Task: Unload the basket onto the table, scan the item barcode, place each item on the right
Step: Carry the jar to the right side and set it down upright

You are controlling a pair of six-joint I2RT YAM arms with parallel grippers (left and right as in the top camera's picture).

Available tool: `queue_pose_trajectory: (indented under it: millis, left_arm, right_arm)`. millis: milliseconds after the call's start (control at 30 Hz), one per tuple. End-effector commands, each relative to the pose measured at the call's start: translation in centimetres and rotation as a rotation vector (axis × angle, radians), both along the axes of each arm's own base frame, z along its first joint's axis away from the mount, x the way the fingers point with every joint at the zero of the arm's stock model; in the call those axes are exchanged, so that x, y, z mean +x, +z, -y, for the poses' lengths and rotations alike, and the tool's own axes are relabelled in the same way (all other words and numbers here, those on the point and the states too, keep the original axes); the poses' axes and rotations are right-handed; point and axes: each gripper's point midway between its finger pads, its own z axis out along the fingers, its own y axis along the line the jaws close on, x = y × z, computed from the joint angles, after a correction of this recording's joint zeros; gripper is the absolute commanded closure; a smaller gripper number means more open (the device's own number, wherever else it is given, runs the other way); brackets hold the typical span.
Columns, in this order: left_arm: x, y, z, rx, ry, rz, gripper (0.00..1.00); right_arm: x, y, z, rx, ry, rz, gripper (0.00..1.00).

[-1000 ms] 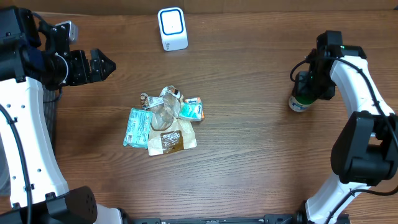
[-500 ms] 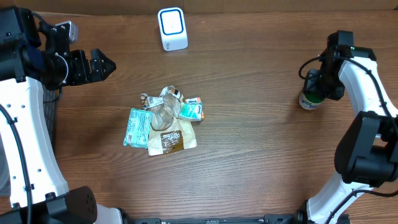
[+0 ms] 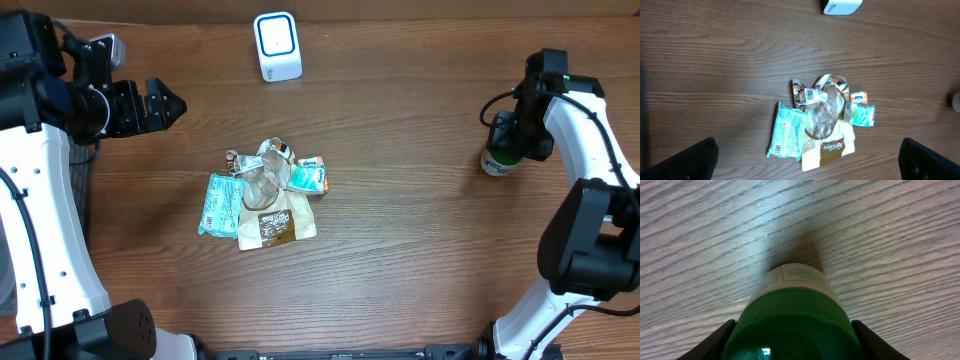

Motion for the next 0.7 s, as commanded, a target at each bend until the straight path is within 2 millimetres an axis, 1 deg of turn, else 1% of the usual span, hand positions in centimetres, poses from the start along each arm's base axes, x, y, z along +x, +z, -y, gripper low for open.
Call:
queue_pose_trajectory:
  millis: [0, 167, 200, 233, 267, 300, 367, 533, 600, 633, 667]
  left_arm:
    - [-0.1, 0.5, 0.2, 0.018, -0.025, 0.019, 0.01]
    - [-0.1, 0.5, 0.3, 0.018, -0.025, 0.019, 0.01]
    - [-0.1, 0.5, 0.2, 0.018, -0.025, 0.02, 0.0]
    - [-0.1, 0.5, 0.2, 0.018, -0.025, 0.02, 0.01]
    - [-0.1, 0.5, 0.2, 0.018, -0.025, 0.019, 0.0]
    - [-0.1, 0.5, 0.3, 0.018, -0.025, 0.019, 0.0]
    - [-0.1, 0.5, 0.2, 0.018, -0.025, 0.02, 0.0]
    - [-0.1, 0.5, 0.3, 0.018, -0.025, 0.019, 0.0]
    - [-0.1, 0.5, 0.3, 0.018, -0.025, 0.019, 0.0]
    - [-0.1, 0.5, 0.3, 0.018, -0.025, 0.019, 0.0]
    - [-0.1, 0.5, 0.3, 0.018, -0.025, 0.02, 0.01]
  right_arm:
    - [0.0, -0.7, 0.4, -0.011, -0.011, -0.014, 0.66]
    - [-0.1, -1.4, 0.4, -0.007, -0.01, -0.032, 0.65]
    - [-0.1, -1.4, 0.4, -0.006, -0.01, -0.033, 0.62]
    - [-0.2, -1.4, 0.4, -0.006, -0.01, -0.037, 0.59]
    - [-0.3, -1.4, 0.3, -0.005, -0.01, -0.042, 0.47]
    - [-0.4, -1.4, 0.3, -0.004, -0.01, -0.047, 0.41]
    - [-0.6, -1.4, 0.3, -0.003, -0.01, -0.054, 0.34]
    - [-0.5, -1.1, -0.2, 0.025, -0.007, -0.051, 0.13]
    - [-0.4, -0.5, -0.3, 0.031, -0.006, -0.051, 0.07]
    - [-0.3, 0.2, -0.3, 0.032, -0.006, -0.051, 0.01]
    - [-0.1, 1.5, -0.3, 0.031, -0.005, -0.049, 0.0]
